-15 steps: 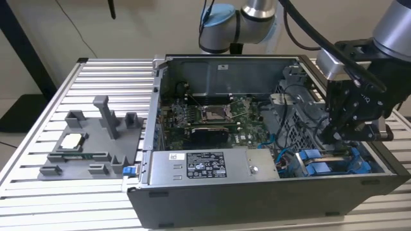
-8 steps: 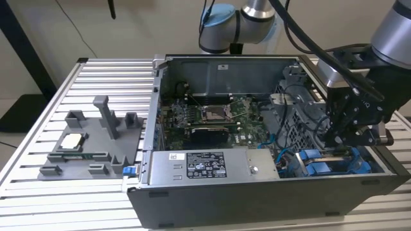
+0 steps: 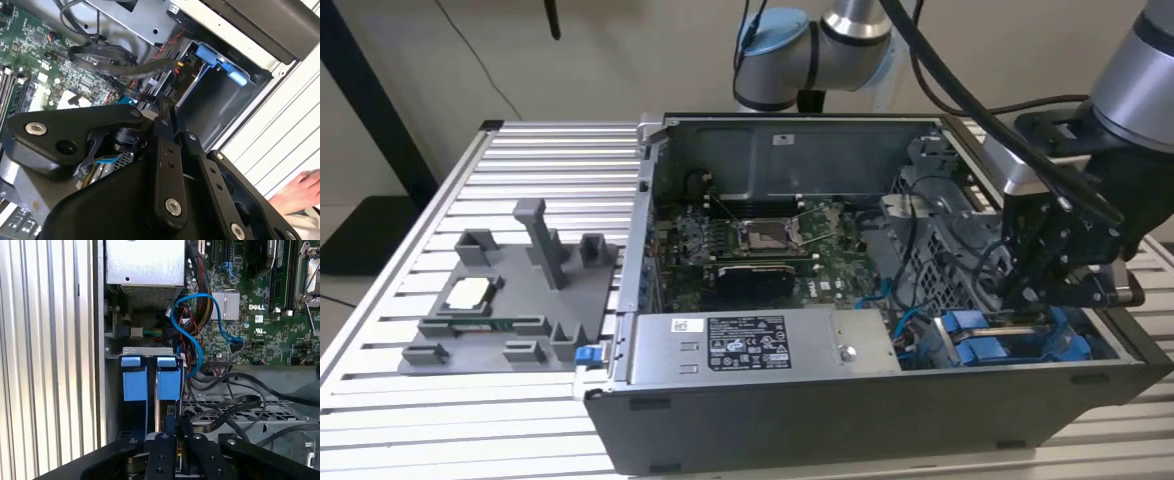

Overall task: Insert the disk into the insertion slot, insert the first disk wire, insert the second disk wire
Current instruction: 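Insert the second disk wire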

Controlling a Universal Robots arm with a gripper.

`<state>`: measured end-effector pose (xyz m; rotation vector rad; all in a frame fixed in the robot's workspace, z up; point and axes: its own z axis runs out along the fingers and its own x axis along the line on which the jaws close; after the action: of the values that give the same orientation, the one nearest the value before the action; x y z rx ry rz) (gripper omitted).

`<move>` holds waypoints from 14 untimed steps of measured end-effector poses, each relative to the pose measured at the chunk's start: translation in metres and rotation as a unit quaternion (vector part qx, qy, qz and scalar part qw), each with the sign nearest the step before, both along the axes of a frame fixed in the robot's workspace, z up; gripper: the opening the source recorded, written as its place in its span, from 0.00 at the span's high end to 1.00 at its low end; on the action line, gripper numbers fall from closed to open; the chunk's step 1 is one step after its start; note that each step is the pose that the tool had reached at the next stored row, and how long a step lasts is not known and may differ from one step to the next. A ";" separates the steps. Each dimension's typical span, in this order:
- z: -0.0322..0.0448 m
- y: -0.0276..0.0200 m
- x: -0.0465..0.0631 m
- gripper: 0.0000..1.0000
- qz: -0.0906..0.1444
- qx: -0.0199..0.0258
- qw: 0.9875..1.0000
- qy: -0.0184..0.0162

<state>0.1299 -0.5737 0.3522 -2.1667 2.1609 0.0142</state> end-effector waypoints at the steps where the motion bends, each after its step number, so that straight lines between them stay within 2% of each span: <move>1: -0.0009 0.0000 0.000 0.84 0.001 0.000 1.000 -0.002; 4: -0.0039 0.0000 0.001 0.84 0.003 0.000 1.000 -0.005; 14: -0.0080 0.0007 0.001 0.84 0.003 0.000 1.000 -0.005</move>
<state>0.1305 -0.5729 0.3442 -2.1692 2.1487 0.0037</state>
